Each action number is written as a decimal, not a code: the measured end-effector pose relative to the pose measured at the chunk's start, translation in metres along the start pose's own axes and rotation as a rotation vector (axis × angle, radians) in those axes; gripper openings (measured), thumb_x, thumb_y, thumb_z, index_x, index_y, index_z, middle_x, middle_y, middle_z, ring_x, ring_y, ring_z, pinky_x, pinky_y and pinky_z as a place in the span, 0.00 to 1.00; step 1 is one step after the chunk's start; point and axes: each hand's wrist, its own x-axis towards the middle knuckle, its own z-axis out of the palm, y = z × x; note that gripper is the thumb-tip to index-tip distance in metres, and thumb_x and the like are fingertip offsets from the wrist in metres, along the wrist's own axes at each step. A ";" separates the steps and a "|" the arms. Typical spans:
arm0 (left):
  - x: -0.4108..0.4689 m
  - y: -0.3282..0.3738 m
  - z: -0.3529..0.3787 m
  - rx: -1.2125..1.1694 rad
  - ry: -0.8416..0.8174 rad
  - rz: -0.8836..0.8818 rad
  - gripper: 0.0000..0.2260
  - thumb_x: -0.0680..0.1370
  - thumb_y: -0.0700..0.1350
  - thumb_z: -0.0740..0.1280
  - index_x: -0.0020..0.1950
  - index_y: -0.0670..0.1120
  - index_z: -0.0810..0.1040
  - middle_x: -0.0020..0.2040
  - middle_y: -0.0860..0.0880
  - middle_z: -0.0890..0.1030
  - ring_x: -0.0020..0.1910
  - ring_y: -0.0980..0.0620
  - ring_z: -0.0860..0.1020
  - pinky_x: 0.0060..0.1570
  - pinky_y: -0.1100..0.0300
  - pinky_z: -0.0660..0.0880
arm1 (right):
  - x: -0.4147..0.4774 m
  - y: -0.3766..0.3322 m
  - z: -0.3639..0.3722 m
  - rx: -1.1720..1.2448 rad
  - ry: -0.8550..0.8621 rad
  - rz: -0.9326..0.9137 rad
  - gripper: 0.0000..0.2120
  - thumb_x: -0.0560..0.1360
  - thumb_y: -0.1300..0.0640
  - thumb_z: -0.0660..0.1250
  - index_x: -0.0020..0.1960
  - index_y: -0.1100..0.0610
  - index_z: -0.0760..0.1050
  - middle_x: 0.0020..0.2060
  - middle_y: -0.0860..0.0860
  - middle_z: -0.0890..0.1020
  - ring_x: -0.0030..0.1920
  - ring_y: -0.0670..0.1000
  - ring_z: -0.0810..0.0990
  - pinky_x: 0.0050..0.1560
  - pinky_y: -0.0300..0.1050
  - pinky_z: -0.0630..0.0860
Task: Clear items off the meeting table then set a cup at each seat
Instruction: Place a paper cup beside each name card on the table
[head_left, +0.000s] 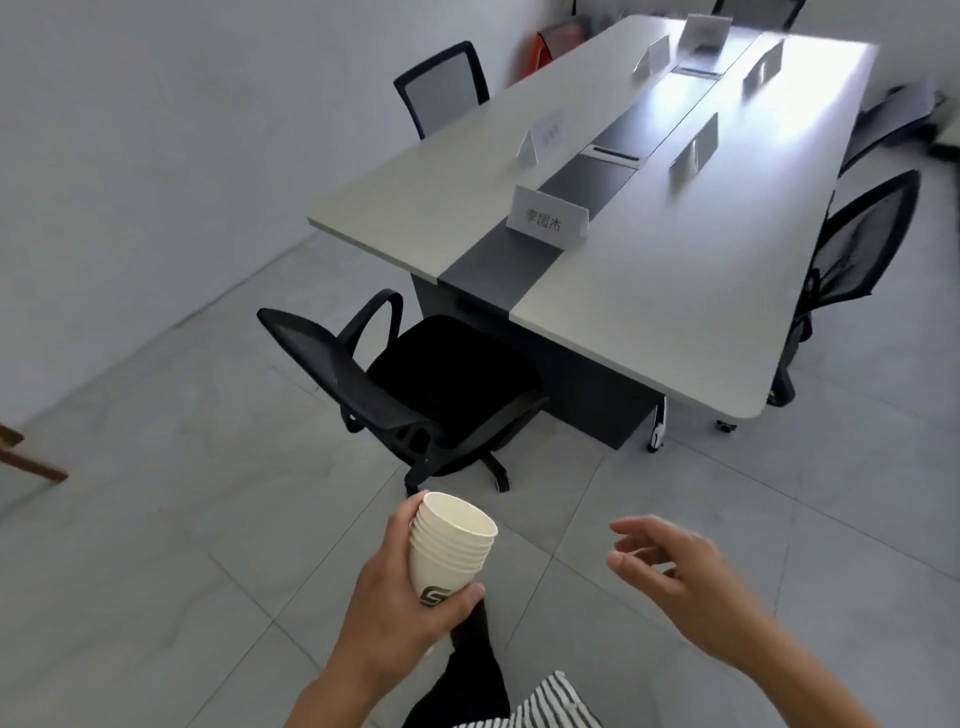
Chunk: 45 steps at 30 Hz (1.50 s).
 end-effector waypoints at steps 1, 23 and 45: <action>0.024 0.002 -0.003 0.010 -0.026 0.014 0.38 0.61 0.61 0.76 0.65 0.68 0.61 0.53 0.66 0.76 0.50 0.60 0.77 0.41 0.66 0.78 | 0.016 -0.007 -0.006 0.003 0.014 0.011 0.11 0.73 0.46 0.70 0.54 0.37 0.74 0.46 0.43 0.83 0.47 0.34 0.80 0.44 0.37 0.79; 0.386 0.116 0.090 0.187 -0.345 0.274 0.36 0.62 0.57 0.75 0.66 0.67 0.61 0.56 0.67 0.75 0.54 0.62 0.76 0.52 0.64 0.75 | 0.324 -0.046 -0.149 0.517 0.152 0.068 0.01 0.71 0.59 0.75 0.41 0.56 0.84 0.33 0.54 0.85 0.34 0.46 0.80 0.33 0.37 0.75; 0.587 0.123 0.138 0.247 -0.423 0.000 0.35 0.62 0.58 0.72 0.65 0.65 0.59 0.50 0.59 0.75 0.46 0.57 0.76 0.46 0.56 0.78 | 0.533 -0.021 -0.243 0.762 0.000 0.289 0.31 0.56 0.46 0.77 0.56 0.55 0.77 0.45 0.51 0.81 0.42 0.47 0.80 0.37 0.40 0.76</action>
